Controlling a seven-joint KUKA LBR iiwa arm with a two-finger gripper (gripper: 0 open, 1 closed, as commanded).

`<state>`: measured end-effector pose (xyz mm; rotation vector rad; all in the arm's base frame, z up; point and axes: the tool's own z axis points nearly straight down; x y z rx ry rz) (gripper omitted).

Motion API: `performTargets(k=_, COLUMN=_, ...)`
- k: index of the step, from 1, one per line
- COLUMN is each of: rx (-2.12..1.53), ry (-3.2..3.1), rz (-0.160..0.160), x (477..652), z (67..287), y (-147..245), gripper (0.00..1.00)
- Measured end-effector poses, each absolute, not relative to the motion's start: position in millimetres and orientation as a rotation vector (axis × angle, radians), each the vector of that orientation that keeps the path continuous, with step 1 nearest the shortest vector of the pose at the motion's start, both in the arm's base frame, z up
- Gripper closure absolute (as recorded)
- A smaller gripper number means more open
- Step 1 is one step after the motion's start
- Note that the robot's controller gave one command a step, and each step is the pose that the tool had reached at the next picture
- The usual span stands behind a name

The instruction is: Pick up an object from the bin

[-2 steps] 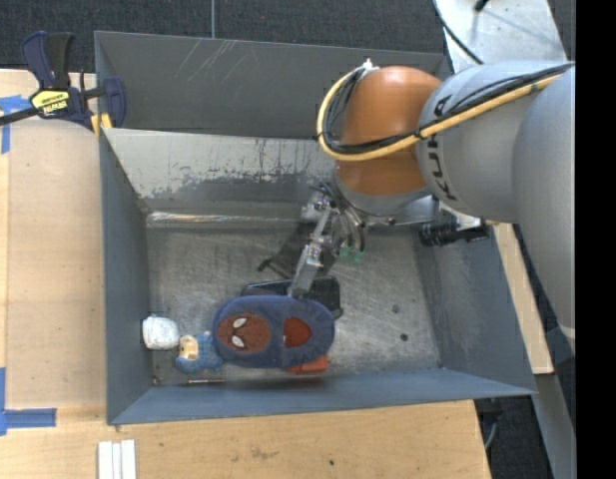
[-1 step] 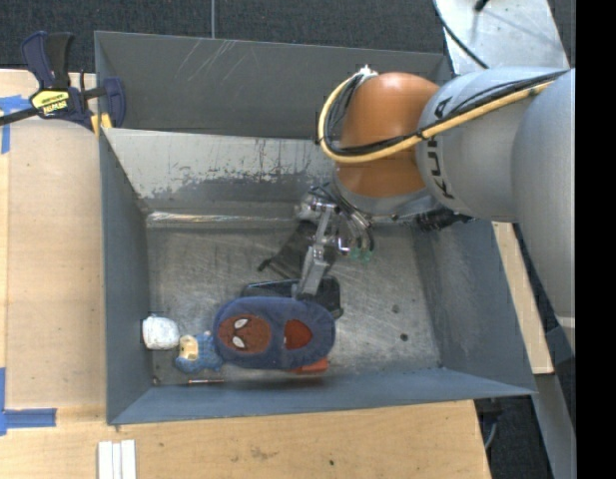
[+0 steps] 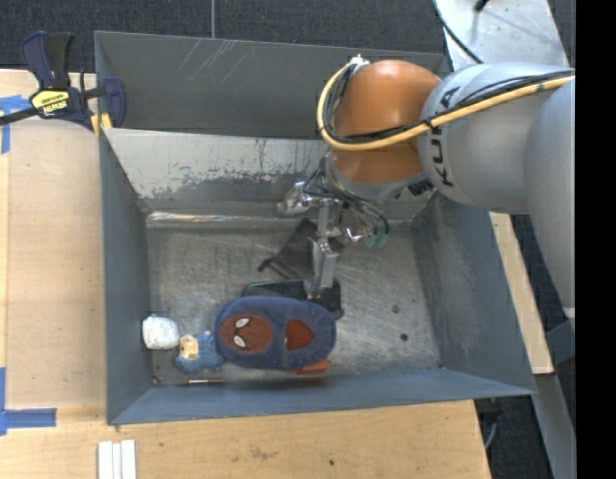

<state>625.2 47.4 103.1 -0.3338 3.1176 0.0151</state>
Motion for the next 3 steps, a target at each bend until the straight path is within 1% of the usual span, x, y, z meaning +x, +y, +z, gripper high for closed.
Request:
performTargets(k=1, rx=-0.332, ry=3.125, rz=0.011, x=624.7, z=104.4, y=45.7, gripper=1.00)
performTargets(k=2, rx=-0.315, ry=3.129, rz=0.001, x=616.9, z=109.6, y=44.8, gripper=1.00)
performTargets(k=3, rx=-0.307, ry=3.122, rz=-0.002, x=613.4, z=96.4, y=41.6, gripper=1.00)
